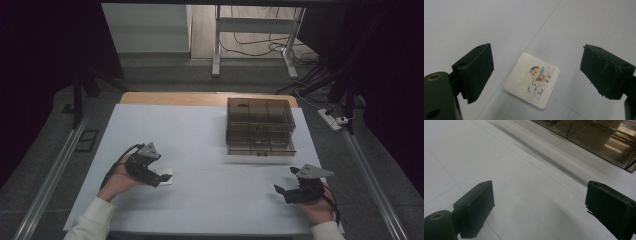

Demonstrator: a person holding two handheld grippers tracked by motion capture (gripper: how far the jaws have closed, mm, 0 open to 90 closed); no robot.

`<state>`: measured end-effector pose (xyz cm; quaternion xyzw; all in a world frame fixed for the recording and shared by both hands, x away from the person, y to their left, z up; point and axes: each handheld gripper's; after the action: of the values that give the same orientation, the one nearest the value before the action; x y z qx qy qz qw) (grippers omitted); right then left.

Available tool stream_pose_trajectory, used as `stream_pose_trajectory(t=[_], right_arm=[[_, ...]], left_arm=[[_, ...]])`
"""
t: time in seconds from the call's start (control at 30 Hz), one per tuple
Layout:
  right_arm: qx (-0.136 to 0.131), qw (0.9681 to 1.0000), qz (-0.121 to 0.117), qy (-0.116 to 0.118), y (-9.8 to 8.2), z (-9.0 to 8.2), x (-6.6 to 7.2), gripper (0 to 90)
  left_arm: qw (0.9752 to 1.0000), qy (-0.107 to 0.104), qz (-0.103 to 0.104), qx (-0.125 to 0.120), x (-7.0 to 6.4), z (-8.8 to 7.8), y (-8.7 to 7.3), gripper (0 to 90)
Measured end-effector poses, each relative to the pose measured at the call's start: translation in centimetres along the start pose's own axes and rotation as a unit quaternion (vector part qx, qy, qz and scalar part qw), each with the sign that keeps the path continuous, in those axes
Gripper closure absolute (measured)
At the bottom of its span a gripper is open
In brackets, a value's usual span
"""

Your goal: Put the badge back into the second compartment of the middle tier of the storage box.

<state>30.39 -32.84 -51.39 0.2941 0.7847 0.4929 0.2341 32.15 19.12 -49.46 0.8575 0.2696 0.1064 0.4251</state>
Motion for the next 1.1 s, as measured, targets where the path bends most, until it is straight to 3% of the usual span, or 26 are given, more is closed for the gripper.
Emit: stream_pose_trajectory(t=[0.1,0.4,1.1], right_arm=[[0.001,1.0,0.0,0.001,0.0,0.0,0.0,8.3],[0.005,1.0,-0.001,0.001,-0.1,0.1,0.1,8.3],[0.009,0.9999,-0.004,0.003,-0.1,0.2,0.1,8.3]], left_arm=[[0.9998,-0.012,0.006,0.012,0.2,0.6,0.1,11.5],[0.9986,-0.024,0.011,0.045,0.9,1.9,-0.2,11.3],[0.9949,-0.045,0.031,0.085,1.1,3.1,-1.1,11.9]])
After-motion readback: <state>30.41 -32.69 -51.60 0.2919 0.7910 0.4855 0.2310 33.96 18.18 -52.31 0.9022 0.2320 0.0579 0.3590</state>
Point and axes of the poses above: each handheld gripper's, and its own axes: z roughly forward along the jaws, y roughly out of its top, x roughly to its left, and after that the axes turned 14 degrees about -x, right-handed
